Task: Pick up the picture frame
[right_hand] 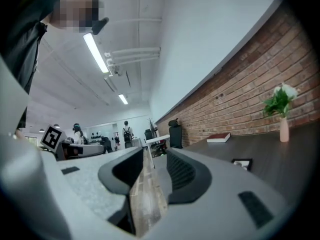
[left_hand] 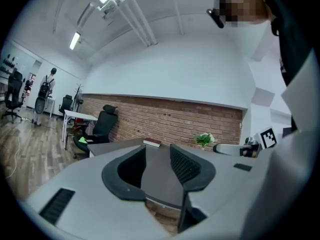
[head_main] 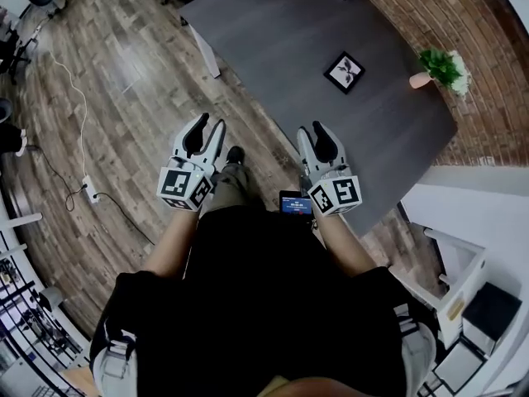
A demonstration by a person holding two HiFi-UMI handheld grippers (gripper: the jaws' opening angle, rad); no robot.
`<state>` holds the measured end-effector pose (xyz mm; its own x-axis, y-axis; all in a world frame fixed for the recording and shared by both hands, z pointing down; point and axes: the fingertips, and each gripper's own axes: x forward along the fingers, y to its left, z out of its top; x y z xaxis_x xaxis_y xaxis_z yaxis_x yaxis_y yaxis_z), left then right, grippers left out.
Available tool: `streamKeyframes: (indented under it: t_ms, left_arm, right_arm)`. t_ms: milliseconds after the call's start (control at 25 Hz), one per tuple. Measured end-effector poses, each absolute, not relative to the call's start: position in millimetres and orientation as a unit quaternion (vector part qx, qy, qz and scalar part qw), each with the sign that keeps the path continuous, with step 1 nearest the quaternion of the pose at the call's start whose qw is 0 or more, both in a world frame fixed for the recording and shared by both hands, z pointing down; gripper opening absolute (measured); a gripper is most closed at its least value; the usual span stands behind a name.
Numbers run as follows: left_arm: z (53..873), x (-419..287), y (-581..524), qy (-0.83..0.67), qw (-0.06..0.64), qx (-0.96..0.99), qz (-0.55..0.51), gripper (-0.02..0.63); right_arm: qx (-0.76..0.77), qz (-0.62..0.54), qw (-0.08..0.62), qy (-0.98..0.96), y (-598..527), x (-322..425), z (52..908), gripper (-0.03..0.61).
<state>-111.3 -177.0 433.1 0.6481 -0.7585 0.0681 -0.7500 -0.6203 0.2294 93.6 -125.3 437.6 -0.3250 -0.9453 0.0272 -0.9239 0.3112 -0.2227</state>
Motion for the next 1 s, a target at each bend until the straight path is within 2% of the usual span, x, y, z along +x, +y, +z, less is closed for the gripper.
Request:
streamKeyframes:
  t_ms: [520,1000]
  left_arm:
    - [438,-26,-354,-0.250,0.125,0.960,0.012,0.135]
    - [476,70,-394,-0.096,0.156,0.982,0.052,0.133]
  right_arm:
    - [-0.706,-0.099,0.044,0.700,-241,148,430,0.150]
    - [-0.790,-0.093,0.032,0.605,-256,192,436,0.150]
